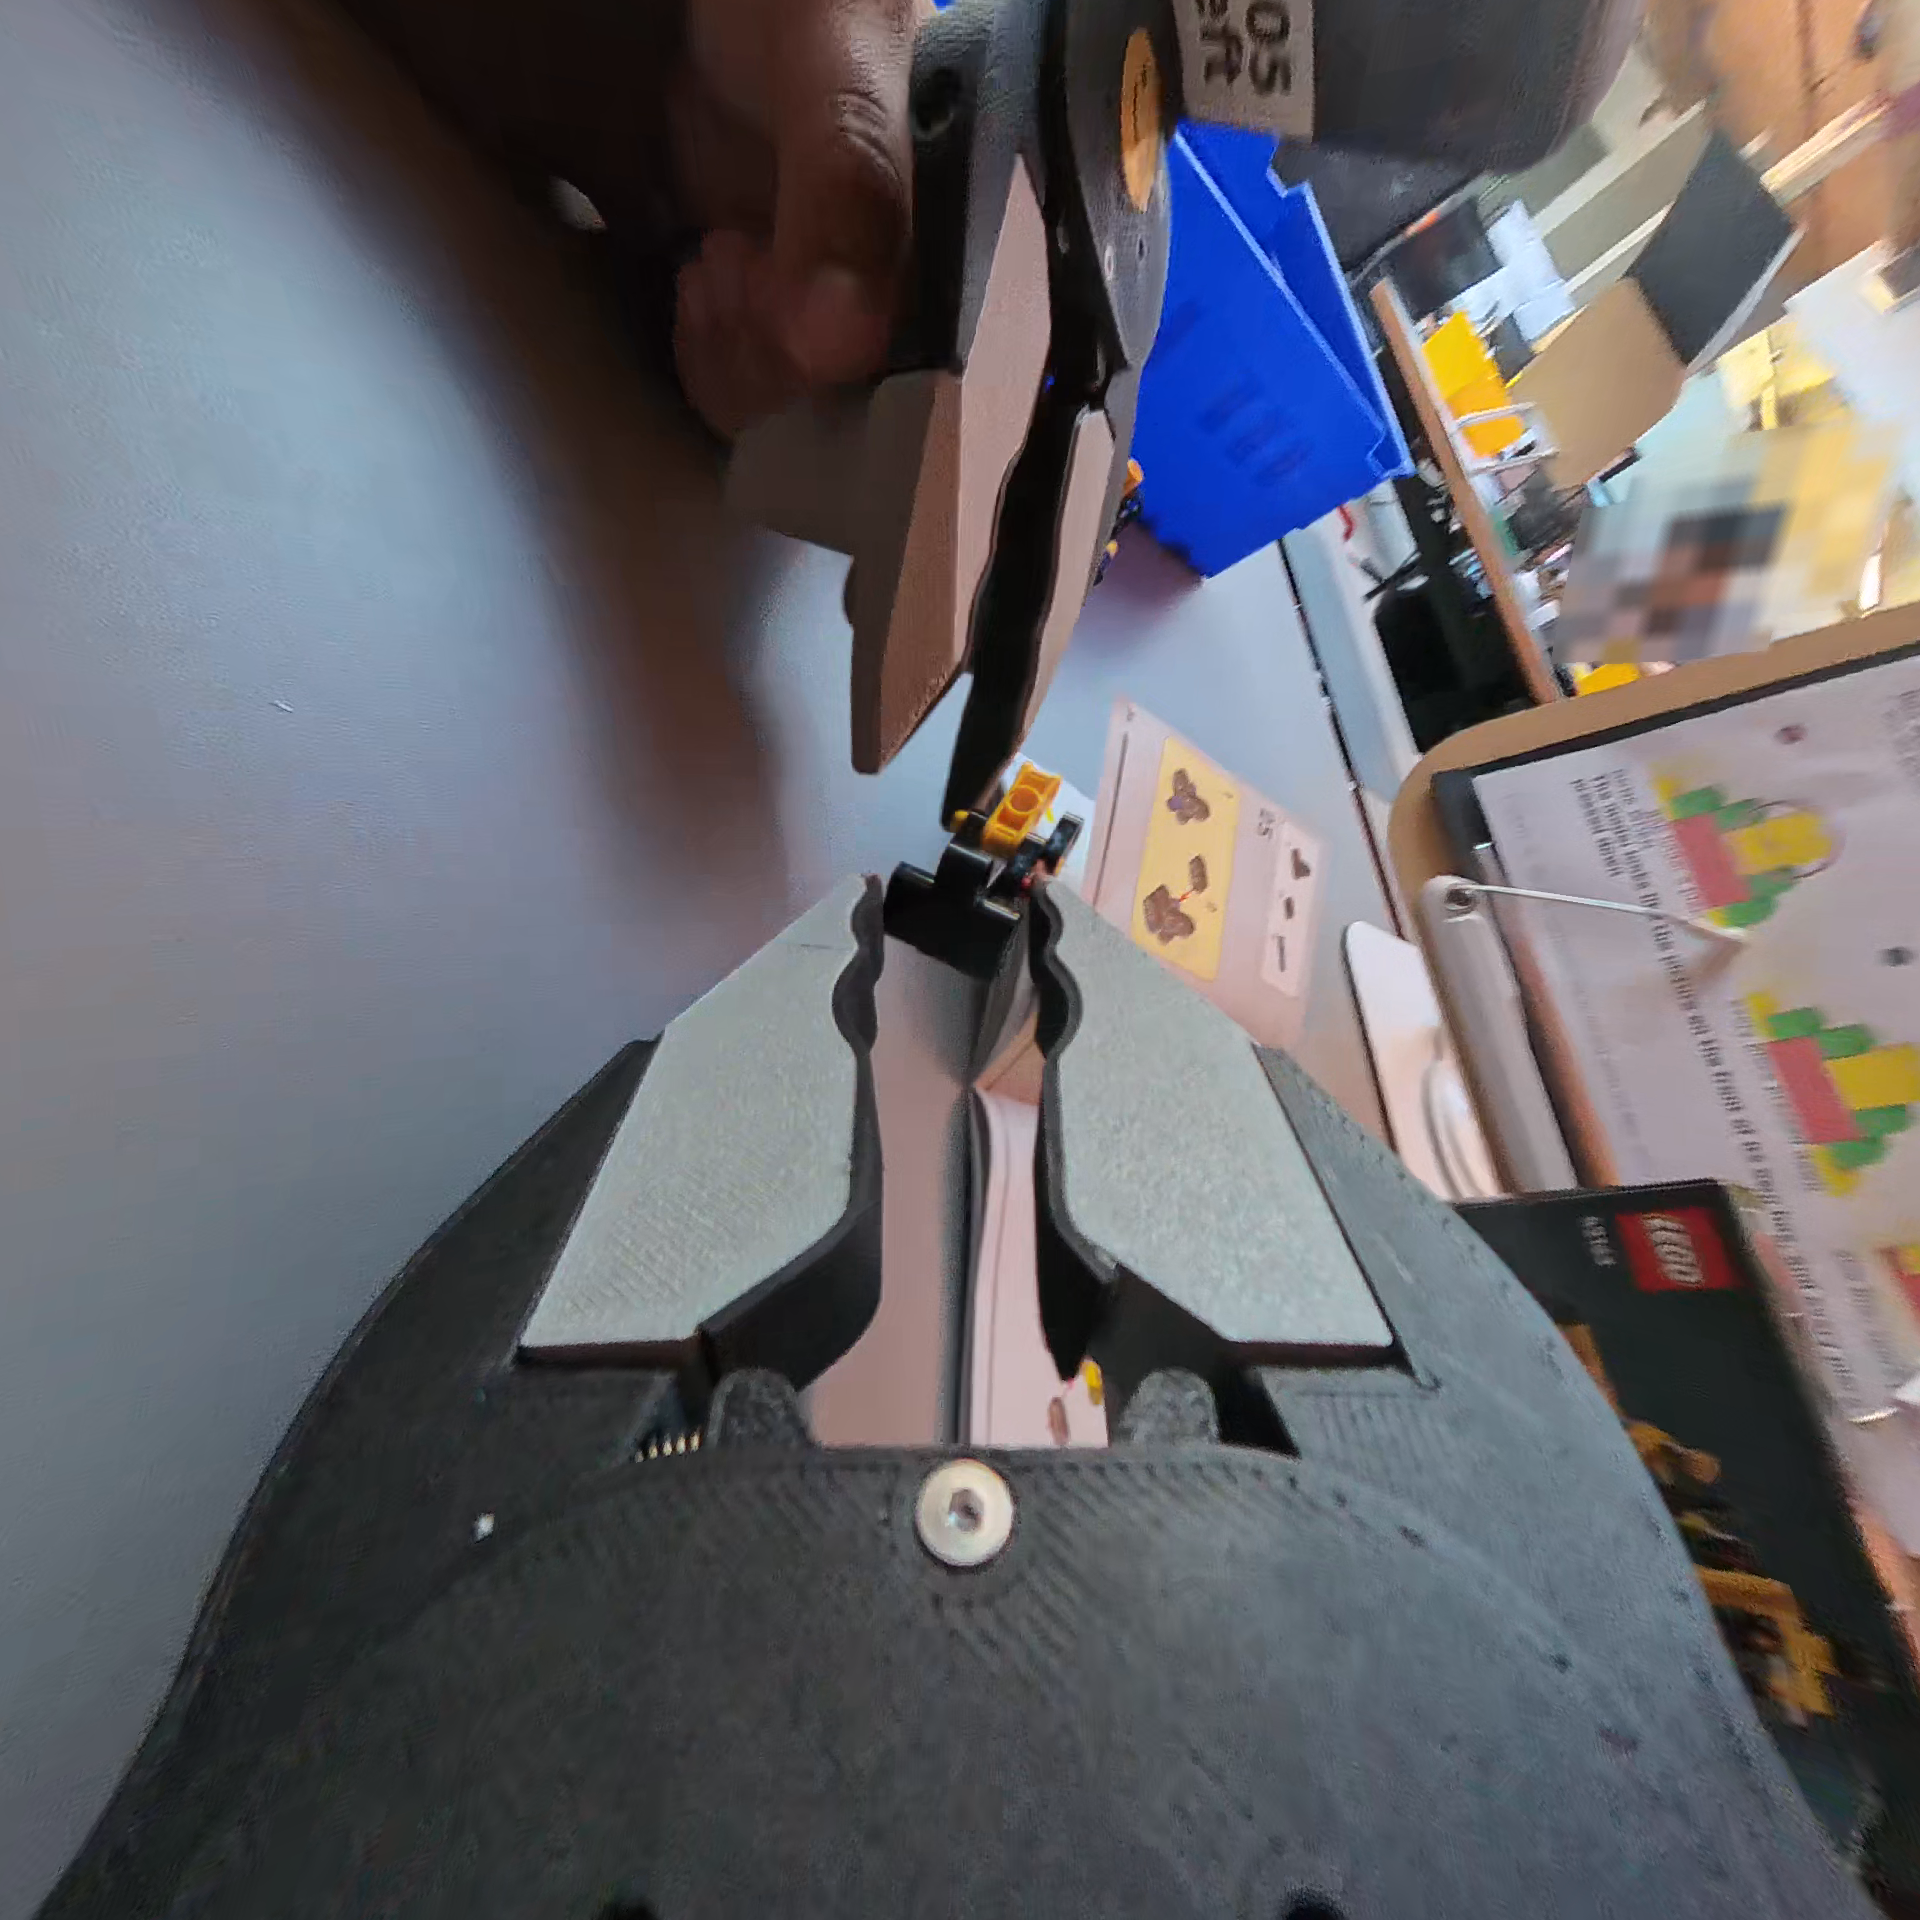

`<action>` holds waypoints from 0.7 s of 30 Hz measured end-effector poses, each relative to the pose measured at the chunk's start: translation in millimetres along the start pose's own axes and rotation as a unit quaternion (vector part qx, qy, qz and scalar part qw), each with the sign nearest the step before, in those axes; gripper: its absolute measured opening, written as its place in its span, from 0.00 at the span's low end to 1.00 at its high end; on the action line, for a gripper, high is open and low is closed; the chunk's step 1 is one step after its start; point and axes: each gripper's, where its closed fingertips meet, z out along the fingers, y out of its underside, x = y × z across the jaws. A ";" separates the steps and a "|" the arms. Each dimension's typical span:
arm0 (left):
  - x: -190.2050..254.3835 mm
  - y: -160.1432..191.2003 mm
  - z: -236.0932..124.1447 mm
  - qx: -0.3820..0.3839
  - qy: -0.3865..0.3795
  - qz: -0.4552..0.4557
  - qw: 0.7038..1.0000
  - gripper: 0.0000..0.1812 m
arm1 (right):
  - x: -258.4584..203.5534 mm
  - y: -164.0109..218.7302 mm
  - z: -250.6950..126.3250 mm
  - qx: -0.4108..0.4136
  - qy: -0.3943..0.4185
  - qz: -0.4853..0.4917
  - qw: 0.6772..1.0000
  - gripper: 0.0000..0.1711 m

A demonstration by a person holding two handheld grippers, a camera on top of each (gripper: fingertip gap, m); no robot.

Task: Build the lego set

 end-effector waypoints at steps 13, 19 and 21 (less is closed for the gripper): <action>19.7 -8.9 0.0 0.033 0.080 -0.039 0.995 0.09 | -9.8 -14.5 -4.9 0.033 -0.012 -0.029 0.999 0.14; 18.4 -10.4 -1.4 0.040 0.081 -0.045 0.995 0.06 | -12.6 -16.0 -6.6 0.042 -0.031 -0.014 0.999 0.14; 18.6 -9.9 -0.6 0.038 0.080 -0.047 0.995 0.04 | -12.5 -15.4 -6.1 0.041 -0.032 -0.010 0.999 0.14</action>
